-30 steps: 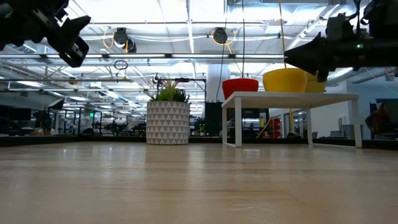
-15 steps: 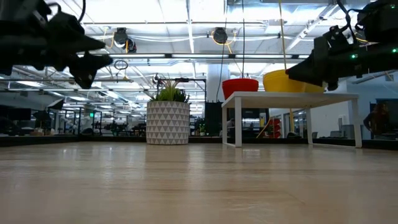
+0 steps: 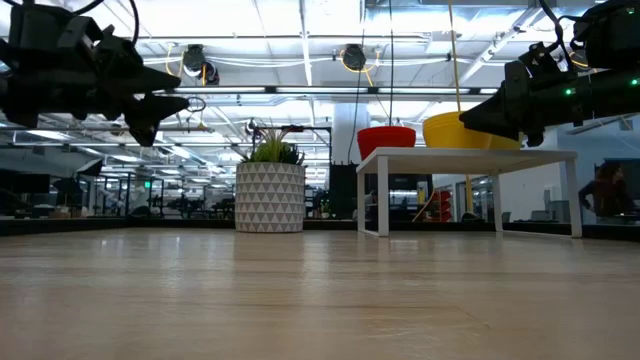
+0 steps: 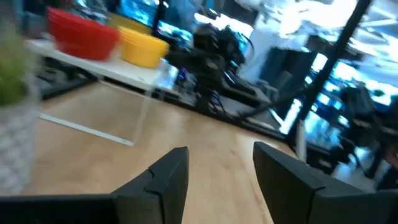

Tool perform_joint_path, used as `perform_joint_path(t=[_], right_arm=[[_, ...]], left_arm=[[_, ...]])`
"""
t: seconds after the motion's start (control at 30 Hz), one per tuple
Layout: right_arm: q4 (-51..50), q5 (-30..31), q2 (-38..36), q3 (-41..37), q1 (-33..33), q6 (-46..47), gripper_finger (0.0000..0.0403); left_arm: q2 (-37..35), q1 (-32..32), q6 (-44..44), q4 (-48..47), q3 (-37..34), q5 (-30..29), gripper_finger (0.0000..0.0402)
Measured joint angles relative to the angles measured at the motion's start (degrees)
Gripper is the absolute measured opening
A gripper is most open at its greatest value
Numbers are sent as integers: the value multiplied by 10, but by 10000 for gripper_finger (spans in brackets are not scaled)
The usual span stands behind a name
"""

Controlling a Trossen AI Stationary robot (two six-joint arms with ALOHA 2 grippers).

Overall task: Pick & Place Mini bowls
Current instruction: Return to Home Position

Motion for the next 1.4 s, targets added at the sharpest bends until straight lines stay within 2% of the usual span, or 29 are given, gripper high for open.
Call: perform_joint_path(t=[0.1,0.27,0.33,0.57,0.73,0.97,1.1,1.23,1.4], right_arm=[[0,0,0,0,0,0,123],[0,0,0,0,0,0,123],[0,0,0,0,0,0,123],[0,0,0,0,0,0,123],[0,0,0,0,0,0,123],[0,0,0,0,0,0,123],[0,0,0,0,0,0,123],[0,0,0,0,0,0,123],[0,0,0,0,0,0,123]], left_arm=[[-18,38,-13,-9,0,30,184],[-55,91,-21,-12,0,181,184],[-72,107,-30,-12,0,219,184],[-96,139,-32,-12,0,234,184],[-95,142,-26,-12,0,184,184],[-95,142,43,-12,0,-22,184],[-95,142,86,-17,0,-113,184],[-95,142,117,-18,0,-152,184],[-95,142,155,-17,0,-157,184]])
